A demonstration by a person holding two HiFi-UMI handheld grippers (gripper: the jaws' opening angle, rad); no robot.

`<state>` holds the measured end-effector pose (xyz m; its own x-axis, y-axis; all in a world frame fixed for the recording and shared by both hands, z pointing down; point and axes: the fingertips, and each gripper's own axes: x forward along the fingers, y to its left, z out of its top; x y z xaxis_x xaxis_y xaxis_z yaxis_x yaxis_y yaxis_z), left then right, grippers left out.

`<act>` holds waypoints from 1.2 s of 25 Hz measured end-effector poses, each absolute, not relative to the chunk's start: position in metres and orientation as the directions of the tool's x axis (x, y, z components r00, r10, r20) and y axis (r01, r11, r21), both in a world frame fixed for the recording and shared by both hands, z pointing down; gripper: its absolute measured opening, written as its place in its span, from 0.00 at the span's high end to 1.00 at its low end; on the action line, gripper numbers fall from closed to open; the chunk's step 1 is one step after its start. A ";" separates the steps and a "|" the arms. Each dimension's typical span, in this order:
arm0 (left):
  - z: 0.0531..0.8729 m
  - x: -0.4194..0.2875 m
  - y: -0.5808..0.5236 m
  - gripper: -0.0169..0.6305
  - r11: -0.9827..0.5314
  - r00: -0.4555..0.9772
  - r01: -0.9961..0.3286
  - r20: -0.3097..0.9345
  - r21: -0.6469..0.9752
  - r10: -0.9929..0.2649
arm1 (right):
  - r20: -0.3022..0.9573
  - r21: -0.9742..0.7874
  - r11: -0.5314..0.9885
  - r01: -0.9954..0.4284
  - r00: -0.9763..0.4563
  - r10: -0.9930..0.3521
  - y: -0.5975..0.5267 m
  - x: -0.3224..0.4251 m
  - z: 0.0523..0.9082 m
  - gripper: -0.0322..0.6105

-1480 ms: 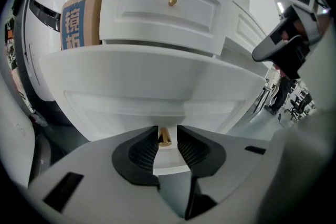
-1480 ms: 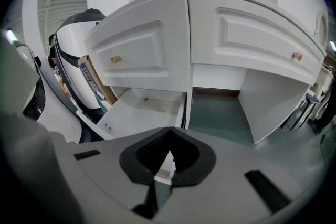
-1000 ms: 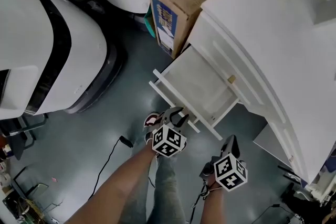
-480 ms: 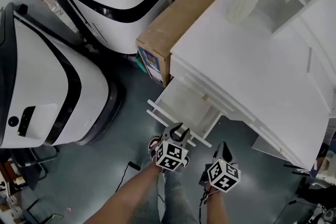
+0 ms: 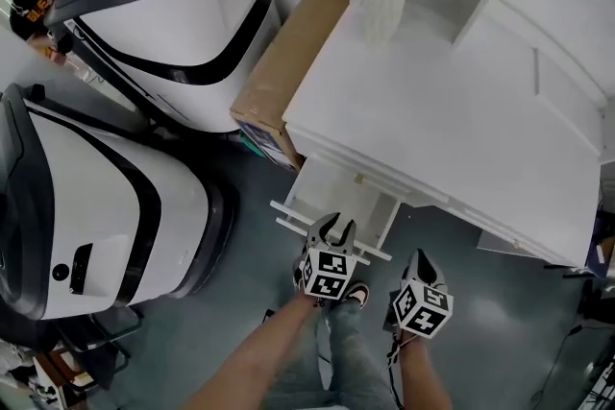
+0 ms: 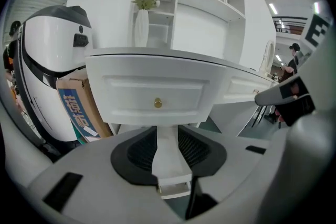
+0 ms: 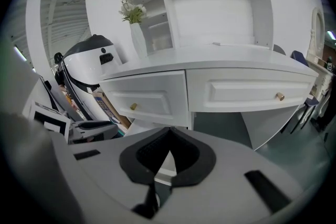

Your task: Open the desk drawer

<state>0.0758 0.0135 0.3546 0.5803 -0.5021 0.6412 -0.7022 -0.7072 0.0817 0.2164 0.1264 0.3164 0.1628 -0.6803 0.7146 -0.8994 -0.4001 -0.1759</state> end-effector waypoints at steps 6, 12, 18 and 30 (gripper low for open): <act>0.353 0.090 -0.009 0.77 -0.711 0.569 -0.700 0.653 0.065 -0.500 | 0.721 -0.175 -0.443 -0.879 0.192 -0.665 0.130 0.236 0.314 0.94; 0.360 0.102 -0.031 0.77 -0.717 0.556 -0.695 0.674 0.056 -0.486 | 0.725 -0.189 -0.499 -0.846 0.222 -0.652 0.124 0.257 0.317 0.94; 0.363 0.114 -0.052 0.77 -0.716 0.548 -0.696 0.686 0.056 -0.478 | 0.731 -0.200 -0.524 -0.828 0.230 -0.643 0.113 0.269 0.319 0.94; 0.367 0.134 -0.069 0.77 -0.718 0.535 -0.696 0.691 0.034 -0.486 | 0.743 -0.202 -0.562 -0.802 0.248 -0.622 0.112 0.283 0.326 0.94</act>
<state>0.1342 -0.0687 0.3666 0.5350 -0.4856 0.6914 -0.6955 -0.7177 0.0340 0.2832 0.1124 0.3265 0.2483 -0.6216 0.7429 -0.8022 -0.5618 -0.2020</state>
